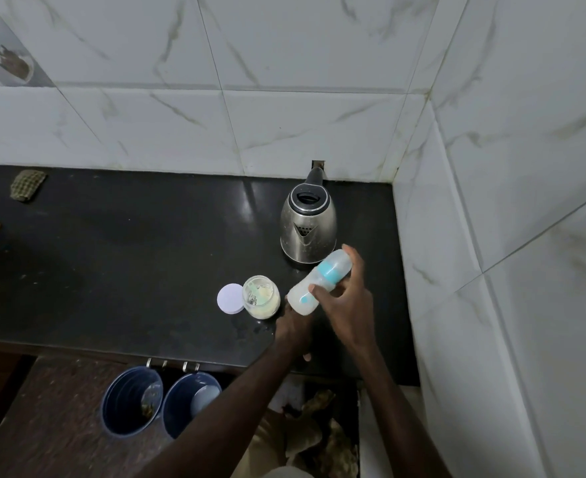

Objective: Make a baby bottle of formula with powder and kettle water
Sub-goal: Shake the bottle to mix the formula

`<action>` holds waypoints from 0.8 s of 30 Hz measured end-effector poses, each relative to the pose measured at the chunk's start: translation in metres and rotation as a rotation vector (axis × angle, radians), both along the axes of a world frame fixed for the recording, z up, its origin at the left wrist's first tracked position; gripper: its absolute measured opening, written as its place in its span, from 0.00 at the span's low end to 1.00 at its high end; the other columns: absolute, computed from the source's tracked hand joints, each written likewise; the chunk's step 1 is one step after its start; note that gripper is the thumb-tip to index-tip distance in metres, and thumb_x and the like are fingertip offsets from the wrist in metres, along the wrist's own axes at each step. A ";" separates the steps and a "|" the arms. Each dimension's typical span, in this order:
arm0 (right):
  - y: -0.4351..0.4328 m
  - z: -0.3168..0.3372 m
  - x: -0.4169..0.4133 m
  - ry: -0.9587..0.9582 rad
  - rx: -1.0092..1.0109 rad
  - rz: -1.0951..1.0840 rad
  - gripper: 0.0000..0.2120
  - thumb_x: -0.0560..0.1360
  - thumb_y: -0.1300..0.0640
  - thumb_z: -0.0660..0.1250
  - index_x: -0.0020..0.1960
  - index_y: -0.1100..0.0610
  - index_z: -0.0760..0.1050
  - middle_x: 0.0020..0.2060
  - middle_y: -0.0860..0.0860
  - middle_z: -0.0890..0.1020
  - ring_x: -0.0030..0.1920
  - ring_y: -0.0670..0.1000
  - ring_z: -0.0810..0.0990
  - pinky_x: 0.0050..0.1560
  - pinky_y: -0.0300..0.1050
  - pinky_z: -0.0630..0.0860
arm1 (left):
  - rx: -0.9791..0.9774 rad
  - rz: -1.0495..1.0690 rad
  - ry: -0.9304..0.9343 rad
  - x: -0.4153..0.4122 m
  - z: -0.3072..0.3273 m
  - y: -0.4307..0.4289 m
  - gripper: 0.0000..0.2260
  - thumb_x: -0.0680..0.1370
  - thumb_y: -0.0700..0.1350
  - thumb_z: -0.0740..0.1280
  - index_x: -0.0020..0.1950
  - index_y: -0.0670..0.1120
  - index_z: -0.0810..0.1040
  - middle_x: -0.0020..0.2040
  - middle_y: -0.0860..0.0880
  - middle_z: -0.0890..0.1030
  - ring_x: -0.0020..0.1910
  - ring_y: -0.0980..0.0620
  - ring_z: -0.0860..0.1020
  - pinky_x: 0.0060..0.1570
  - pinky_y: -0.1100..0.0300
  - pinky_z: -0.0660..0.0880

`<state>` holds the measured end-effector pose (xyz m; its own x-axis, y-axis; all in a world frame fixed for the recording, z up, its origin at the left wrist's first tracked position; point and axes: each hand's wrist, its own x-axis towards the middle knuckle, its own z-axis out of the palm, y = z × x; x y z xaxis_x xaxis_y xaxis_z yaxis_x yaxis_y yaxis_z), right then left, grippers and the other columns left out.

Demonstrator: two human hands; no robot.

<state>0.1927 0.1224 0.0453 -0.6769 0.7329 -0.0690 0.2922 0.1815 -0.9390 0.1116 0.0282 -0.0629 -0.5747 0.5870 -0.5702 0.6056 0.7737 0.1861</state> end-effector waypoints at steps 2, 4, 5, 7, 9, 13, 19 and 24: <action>0.005 0.009 -0.003 0.091 -0.048 -0.193 0.43 0.70 0.52 0.79 0.77 0.36 0.59 0.66 0.50 0.80 0.58 0.52 0.84 0.57 0.54 0.84 | -0.023 -0.021 0.055 0.001 0.001 0.001 0.62 0.61 0.44 0.86 0.82 0.37 0.47 0.82 0.34 0.47 0.82 0.36 0.49 0.73 0.42 0.67; 0.008 0.011 -0.004 0.189 -0.097 -0.377 0.42 0.71 0.49 0.78 0.77 0.35 0.58 0.67 0.51 0.79 0.59 0.53 0.84 0.55 0.58 0.85 | -0.029 -0.019 0.074 0.002 0.001 0.004 0.65 0.61 0.46 0.86 0.81 0.34 0.42 0.81 0.33 0.39 0.82 0.36 0.43 0.74 0.43 0.65; 0.006 0.011 -0.004 0.186 -0.089 -0.386 0.43 0.71 0.49 0.78 0.77 0.36 0.58 0.68 0.51 0.78 0.60 0.53 0.84 0.57 0.58 0.84 | -0.034 -0.019 0.077 0.003 0.000 0.004 0.66 0.60 0.46 0.86 0.82 0.34 0.42 0.81 0.33 0.39 0.82 0.37 0.43 0.74 0.43 0.65; 0.002 0.008 -0.003 0.065 -0.058 -0.198 0.44 0.71 0.51 0.79 0.78 0.36 0.57 0.68 0.51 0.78 0.60 0.52 0.83 0.60 0.56 0.83 | -0.010 0.008 0.044 0.002 -0.003 0.003 0.66 0.59 0.44 0.86 0.83 0.39 0.43 0.82 0.35 0.43 0.82 0.37 0.47 0.74 0.43 0.67; 0.002 0.000 0.001 -0.032 0.003 -0.026 0.45 0.71 0.52 0.79 0.78 0.37 0.56 0.70 0.49 0.77 0.61 0.50 0.82 0.62 0.52 0.82 | 0.012 0.015 0.027 0.001 -0.005 0.001 0.66 0.58 0.43 0.86 0.83 0.43 0.45 0.83 0.37 0.47 0.82 0.37 0.50 0.73 0.43 0.68; 0.010 0.007 0.004 0.139 -0.128 -0.390 0.42 0.71 0.50 0.78 0.77 0.35 0.59 0.66 0.48 0.79 0.58 0.53 0.84 0.54 0.58 0.85 | -0.018 -0.021 0.081 0.005 0.000 0.004 0.66 0.60 0.45 0.86 0.81 0.33 0.42 0.81 0.32 0.39 0.82 0.36 0.43 0.75 0.43 0.65; 0.016 0.001 0.011 -0.040 0.005 -0.049 0.44 0.71 0.54 0.79 0.78 0.38 0.59 0.65 0.50 0.80 0.56 0.52 0.84 0.57 0.48 0.83 | 0.039 0.057 0.016 0.005 0.002 0.002 0.68 0.60 0.42 0.86 0.82 0.38 0.37 0.82 0.37 0.37 0.82 0.38 0.43 0.75 0.43 0.65; 0.026 0.004 0.015 0.176 -0.183 -0.496 0.40 0.73 0.51 0.78 0.75 0.35 0.59 0.66 0.51 0.79 0.57 0.54 0.84 0.53 0.61 0.85 | -0.012 -0.017 0.058 0.003 0.003 0.001 0.67 0.60 0.48 0.86 0.81 0.33 0.40 0.80 0.31 0.37 0.82 0.36 0.41 0.78 0.43 0.60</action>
<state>0.2074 0.1482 0.0494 -0.2669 0.9532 -0.1420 0.1373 -0.1082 -0.9846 0.1148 0.0293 -0.0595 -0.5973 0.5900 -0.5433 0.6280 0.7653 0.1407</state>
